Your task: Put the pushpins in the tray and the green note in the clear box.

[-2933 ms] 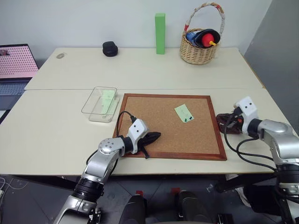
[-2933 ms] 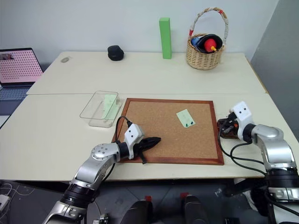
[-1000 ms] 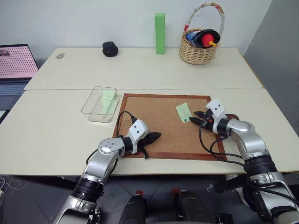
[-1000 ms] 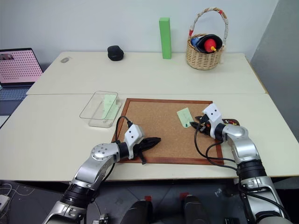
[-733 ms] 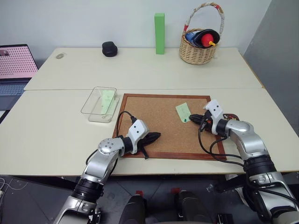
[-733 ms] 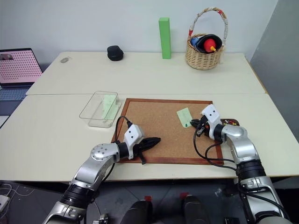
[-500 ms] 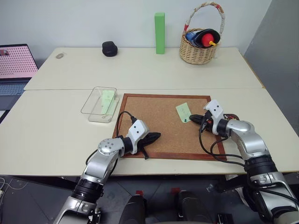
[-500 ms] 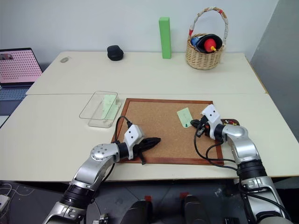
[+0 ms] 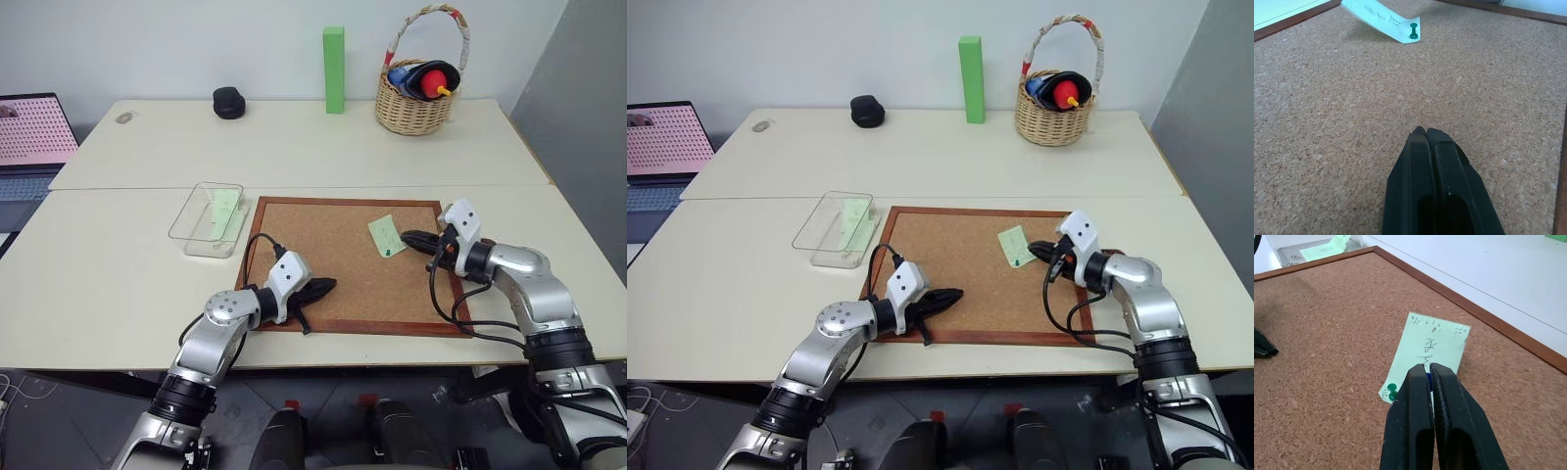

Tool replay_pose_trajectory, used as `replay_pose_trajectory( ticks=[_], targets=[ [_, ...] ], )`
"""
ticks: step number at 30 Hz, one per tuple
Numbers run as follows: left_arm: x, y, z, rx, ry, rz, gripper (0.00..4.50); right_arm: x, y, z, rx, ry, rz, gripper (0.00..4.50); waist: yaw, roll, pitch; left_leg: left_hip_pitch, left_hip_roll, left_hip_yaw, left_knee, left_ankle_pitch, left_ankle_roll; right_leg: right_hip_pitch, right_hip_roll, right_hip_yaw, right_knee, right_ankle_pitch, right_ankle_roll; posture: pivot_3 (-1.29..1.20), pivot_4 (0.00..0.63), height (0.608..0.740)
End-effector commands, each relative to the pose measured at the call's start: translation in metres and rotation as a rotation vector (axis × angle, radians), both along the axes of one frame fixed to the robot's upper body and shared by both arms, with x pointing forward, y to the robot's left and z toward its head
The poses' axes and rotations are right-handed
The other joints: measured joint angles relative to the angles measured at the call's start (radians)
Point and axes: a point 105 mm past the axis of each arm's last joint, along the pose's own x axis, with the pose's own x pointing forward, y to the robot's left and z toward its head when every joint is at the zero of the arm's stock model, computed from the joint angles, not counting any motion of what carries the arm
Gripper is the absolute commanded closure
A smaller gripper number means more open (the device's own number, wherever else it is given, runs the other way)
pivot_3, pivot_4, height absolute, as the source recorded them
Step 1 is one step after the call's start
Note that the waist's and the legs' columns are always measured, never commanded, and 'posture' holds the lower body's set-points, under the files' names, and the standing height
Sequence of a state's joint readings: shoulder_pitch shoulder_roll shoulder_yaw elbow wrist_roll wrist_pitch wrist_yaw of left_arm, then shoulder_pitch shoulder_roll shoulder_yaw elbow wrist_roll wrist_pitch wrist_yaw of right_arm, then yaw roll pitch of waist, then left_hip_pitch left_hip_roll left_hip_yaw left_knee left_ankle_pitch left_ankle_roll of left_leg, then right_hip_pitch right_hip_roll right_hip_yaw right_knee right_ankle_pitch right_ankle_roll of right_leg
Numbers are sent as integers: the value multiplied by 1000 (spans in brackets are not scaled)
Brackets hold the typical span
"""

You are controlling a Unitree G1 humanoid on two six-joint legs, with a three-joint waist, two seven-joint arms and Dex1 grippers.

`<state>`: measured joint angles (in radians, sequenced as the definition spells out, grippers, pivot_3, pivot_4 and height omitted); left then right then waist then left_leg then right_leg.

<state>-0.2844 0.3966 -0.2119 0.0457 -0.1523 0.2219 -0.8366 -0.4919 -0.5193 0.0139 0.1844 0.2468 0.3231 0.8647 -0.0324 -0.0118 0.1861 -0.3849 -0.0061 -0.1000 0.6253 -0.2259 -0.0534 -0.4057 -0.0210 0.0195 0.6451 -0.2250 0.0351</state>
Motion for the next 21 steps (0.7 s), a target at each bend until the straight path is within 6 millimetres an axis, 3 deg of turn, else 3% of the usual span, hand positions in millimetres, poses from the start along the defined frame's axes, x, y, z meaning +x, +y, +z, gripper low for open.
replay_pose_trajectory(
  ticks=[1,6,12,16,21],
  targets=[
    [-7,4,-24,62,79,9,4500,-6,-25,21,38,-32,-61,4433,1,0,0,0,0,0,0,0,0,0,0,0,0,0,0,0,150,740],
    [-8,3,-26,62,83,5,4500,-17,-68,10,-12,21,-175,4433,2,0,0,0,0,0,0,0,0,0,0,0,-1,-2,-3,0,150,740],
    [-5,-1,-26,63,80,-9,4500,-22,-105,-2,-59,60,-298,4433,0,0,0,0,0,1,1,0,0,0,0,1,0,-3,-4,0,150,740],
    [-4,-2,-26,63,77,-14,4500,-23,-111,-6,-75,77,-319,4433,1,0,0,0,0,1,1,0,0,1,0,1,0,-3,-4,0,150,740],
    [-4,-2,-26,63,75,-12,4500,-20,-114,-9,-115,64,-334,3572,2,0,0,0,-1,1,1,0,0,1,0,1,-1,-3,-4,0,150,740]
  ],
)
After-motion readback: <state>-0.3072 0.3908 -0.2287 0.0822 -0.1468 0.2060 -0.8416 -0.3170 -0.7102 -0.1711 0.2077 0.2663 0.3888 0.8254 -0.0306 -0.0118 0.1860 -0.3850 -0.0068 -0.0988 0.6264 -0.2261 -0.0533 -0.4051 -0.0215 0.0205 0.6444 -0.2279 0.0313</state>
